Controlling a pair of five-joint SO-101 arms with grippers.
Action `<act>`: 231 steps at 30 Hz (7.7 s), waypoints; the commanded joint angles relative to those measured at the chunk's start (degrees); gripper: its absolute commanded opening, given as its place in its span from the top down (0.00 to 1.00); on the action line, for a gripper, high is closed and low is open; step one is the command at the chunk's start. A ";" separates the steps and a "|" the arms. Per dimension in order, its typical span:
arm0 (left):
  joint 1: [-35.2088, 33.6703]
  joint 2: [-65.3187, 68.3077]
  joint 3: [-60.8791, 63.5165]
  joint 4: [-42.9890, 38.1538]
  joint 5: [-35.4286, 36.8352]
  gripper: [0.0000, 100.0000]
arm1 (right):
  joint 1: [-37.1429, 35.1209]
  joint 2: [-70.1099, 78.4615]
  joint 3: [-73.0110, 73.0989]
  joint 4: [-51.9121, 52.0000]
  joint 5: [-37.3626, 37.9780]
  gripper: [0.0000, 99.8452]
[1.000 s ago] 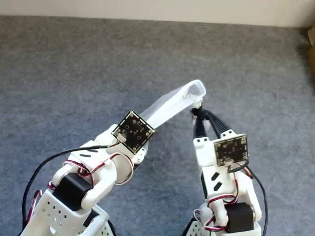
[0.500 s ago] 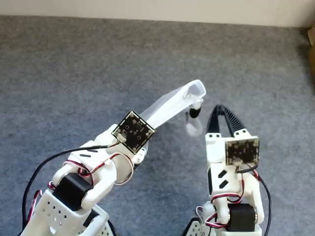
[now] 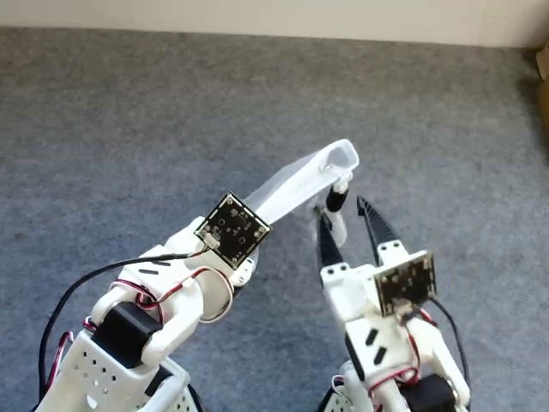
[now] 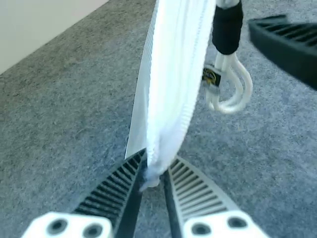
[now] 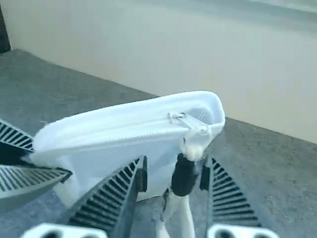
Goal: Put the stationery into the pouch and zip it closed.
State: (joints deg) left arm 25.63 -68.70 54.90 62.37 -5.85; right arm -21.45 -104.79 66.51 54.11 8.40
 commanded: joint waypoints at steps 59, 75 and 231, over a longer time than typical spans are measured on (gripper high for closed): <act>-1.27 0.31 -0.04 0.97 0.62 0.99 | 3.21 0.57 11.12 -16.04 -3.34 0.78; -1.27 0.31 -0.04 0.97 0.62 0.99 | 4.09 0.66 17.01 -26.77 -2.99 0.89; -20.62 -35.03 42.33 -8.00 0.53 0.99 | 19.12 -0.40 38.02 10.24 0.44 0.80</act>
State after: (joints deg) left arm 5.32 -100.18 96.13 50.15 -5.76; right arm -2.90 -104.62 95.60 64.13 7.96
